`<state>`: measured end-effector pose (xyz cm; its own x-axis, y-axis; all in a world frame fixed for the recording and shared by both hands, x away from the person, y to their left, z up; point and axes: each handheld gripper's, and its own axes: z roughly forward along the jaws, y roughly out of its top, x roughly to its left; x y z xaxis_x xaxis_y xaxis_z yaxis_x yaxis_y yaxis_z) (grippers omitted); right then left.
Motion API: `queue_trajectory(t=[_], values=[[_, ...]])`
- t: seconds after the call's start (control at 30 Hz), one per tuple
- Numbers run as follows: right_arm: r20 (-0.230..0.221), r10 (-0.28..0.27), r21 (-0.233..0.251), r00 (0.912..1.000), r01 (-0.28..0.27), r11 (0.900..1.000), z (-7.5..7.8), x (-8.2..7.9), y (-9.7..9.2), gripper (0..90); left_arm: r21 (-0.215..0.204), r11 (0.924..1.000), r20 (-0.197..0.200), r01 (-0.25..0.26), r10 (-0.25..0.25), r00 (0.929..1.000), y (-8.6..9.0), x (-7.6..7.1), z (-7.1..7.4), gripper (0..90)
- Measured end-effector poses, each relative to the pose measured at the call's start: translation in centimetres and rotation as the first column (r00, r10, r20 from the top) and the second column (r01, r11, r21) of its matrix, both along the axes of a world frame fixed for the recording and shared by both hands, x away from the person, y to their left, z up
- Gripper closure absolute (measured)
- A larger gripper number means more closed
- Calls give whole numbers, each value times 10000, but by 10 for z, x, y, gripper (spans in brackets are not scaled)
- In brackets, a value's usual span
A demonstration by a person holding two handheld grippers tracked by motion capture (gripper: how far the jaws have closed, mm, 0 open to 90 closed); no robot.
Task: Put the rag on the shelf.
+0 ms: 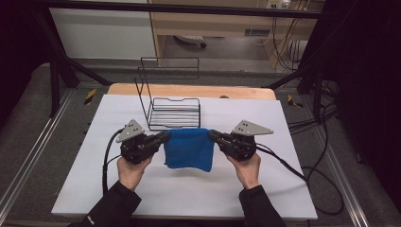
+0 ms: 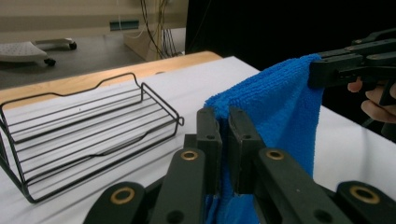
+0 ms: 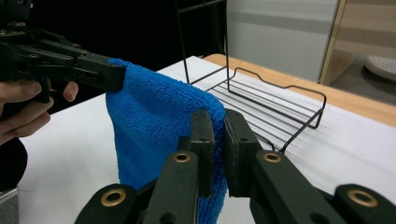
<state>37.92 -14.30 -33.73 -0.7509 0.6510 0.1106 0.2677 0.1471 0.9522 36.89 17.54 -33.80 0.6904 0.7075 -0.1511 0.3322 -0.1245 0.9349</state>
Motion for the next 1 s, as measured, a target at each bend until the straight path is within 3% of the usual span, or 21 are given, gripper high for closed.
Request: queue_trajectory(t=[0.53,1.0], values=[[1211,-388,228,9919,363,9991,39,5,11,838,-698,9970,1064,-319,393,9935,8,4,38,842],[2073,-714,595,9757,603,9964,67,11,25,839,-1178,9908,1553,-660,841,9843,17,11,64,845]])
